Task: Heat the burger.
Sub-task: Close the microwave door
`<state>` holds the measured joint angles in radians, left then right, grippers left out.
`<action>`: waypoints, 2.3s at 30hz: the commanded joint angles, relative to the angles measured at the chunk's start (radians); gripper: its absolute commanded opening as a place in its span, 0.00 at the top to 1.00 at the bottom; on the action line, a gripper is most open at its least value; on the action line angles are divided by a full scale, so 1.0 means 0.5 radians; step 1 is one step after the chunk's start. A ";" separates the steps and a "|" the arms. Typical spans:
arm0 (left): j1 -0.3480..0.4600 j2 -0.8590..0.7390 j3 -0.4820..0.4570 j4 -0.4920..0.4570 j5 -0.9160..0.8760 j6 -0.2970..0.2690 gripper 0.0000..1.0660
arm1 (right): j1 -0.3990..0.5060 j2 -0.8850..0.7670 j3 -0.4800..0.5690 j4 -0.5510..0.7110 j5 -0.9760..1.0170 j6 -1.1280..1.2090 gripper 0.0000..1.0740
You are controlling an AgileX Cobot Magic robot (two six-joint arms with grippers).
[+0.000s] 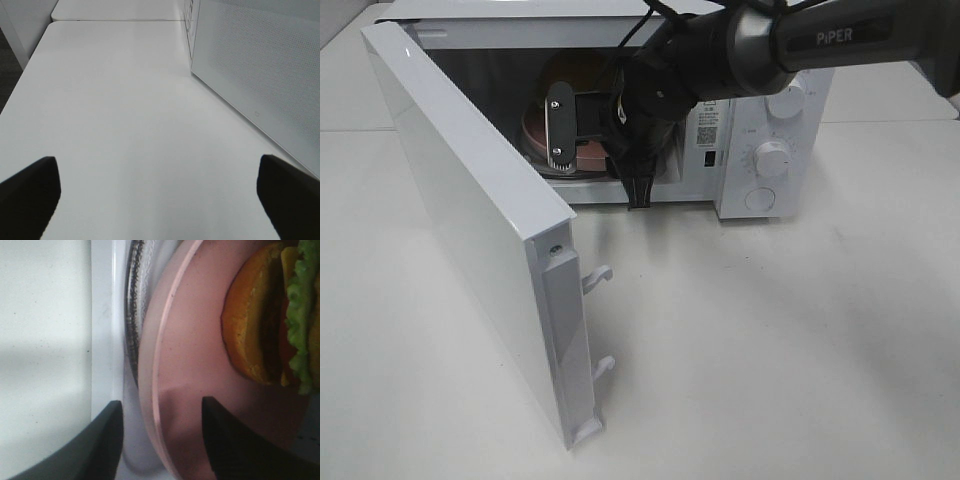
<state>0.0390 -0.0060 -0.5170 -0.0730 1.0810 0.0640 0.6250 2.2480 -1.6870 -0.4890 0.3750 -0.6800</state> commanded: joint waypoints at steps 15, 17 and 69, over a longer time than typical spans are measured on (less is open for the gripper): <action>0.004 -0.028 0.002 -0.016 -0.022 -0.004 0.06 | -0.004 -0.218 0.150 0.098 0.048 0.030 0.48; 0.004 -0.028 0.002 -0.016 -0.022 -0.004 0.06 | -0.004 -0.240 0.172 0.098 0.038 0.030 0.48; 0.004 -0.028 0.002 -0.016 -0.022 -0.004 0.06 | -0.046 -1.636 1.408 0.266 0.498 1.712 0.29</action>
<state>0.0390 -0.0060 -0.5170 -0.0730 1.0810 0.0640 0.6140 1.4490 -0.9870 -0.3740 0.5800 0.1490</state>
